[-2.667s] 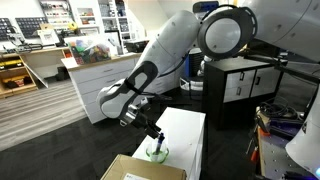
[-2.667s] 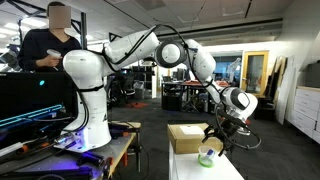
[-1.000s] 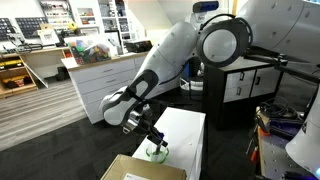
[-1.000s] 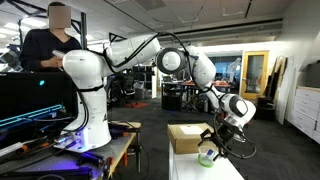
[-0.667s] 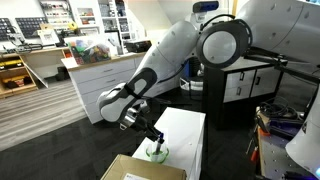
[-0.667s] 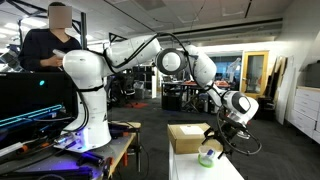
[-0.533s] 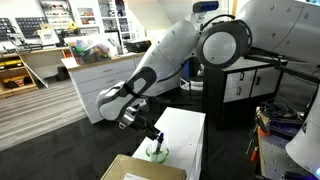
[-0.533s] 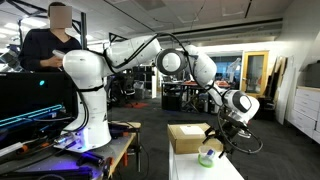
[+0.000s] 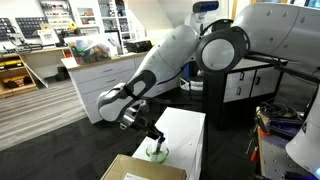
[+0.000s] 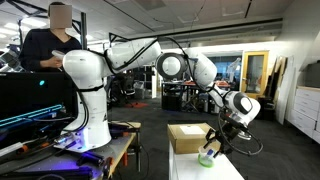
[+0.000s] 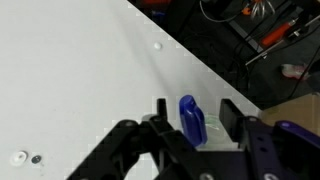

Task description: Remove the blue marker from the clear cup and place it on the brown box

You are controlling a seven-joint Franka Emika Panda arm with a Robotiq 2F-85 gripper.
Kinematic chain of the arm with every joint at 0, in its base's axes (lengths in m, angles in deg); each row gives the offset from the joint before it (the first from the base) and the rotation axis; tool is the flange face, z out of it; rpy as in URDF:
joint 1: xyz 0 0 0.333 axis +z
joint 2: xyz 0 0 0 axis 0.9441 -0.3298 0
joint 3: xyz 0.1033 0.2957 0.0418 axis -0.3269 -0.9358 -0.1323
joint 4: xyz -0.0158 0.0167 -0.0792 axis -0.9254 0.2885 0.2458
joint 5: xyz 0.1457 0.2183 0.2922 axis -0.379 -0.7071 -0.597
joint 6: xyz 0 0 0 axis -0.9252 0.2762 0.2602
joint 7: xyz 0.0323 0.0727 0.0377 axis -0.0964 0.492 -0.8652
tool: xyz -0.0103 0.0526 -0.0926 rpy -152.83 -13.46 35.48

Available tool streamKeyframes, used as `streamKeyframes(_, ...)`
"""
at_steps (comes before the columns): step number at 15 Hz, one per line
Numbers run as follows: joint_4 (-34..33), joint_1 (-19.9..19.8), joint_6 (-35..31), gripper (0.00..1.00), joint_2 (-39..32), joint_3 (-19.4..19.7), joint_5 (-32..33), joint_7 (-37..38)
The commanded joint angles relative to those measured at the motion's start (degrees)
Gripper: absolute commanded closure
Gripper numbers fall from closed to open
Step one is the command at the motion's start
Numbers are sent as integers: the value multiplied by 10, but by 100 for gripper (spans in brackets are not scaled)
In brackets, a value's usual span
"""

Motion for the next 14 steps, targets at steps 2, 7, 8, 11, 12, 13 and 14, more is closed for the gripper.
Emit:
streamKeyframes(2,-42,1,32,77,-20,3,-1,-9)
streamKeyframes(7,-49,1,37,92,-21,3,2,-11)
streamKeyframes(8,-50,1,37,92,-21,3,2,-11)
streamKeyframes(11,-49,3,50,92,-17,4,2,-11)
streamKeyframes(12,-46,4,56,92,-12,3,3,-13)
streamKeyframes(13,-44,6,62,92,-8,3,4,-14)
streamKeyframes(14,-45,8,70,92,-5,3,4,-13)
